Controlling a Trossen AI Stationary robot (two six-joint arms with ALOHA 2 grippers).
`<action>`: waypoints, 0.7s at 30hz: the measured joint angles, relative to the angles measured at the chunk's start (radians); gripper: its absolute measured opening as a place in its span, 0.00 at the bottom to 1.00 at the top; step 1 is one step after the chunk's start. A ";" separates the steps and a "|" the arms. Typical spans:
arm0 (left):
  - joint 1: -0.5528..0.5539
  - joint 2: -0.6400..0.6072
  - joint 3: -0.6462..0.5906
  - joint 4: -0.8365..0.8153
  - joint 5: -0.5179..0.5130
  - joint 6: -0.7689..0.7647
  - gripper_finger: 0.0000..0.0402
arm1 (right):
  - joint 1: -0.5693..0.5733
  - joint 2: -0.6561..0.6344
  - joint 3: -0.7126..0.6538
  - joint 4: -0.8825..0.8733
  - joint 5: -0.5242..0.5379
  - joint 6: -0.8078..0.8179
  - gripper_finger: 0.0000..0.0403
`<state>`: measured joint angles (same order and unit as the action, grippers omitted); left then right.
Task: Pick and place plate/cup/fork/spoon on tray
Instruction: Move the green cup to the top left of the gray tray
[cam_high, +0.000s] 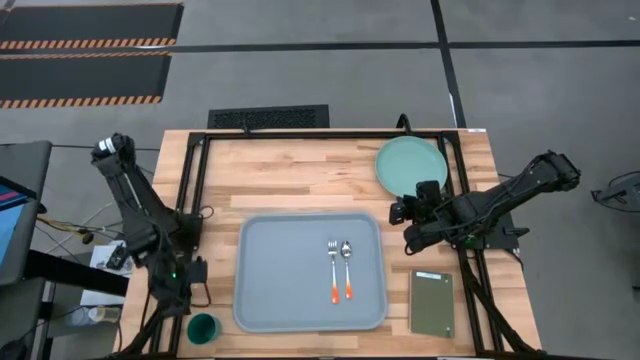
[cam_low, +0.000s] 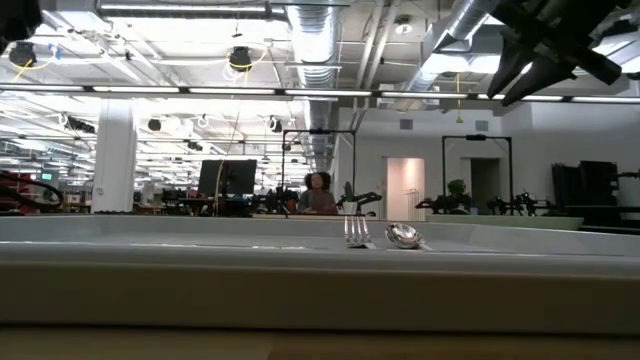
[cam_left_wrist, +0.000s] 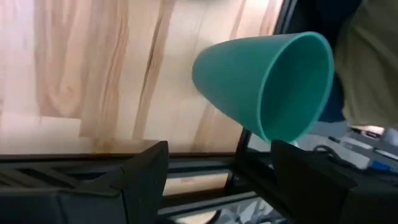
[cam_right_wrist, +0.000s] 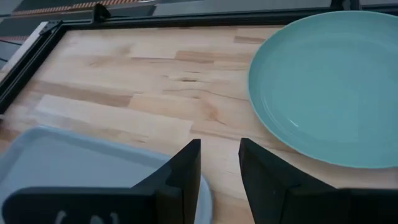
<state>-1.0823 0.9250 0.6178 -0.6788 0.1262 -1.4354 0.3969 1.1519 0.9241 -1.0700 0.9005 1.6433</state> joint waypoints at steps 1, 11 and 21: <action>-0.013 0.021 0.000 0.011 -0.010 -0.016 0.67 | 0.000 0.000 0.000 0.001 0.000 0.000 0.33; -0.031 0.204 -0.001 0.050 -0.026 -0.059 0.67 | 0.000 0.000 0.000 0.001 0.018 -0.004 0.33; -0.028 0.142 -0.001 0.116 -0.103 -0.084 0.67 | 0.003 0.030 0.000 0.031 0.017 -0.004 0.33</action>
<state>-1.1100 1.0673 0.6170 -0.5631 0.0234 -1.5192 0.3995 1.1815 0.9241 -1.0386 0.9178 1.6398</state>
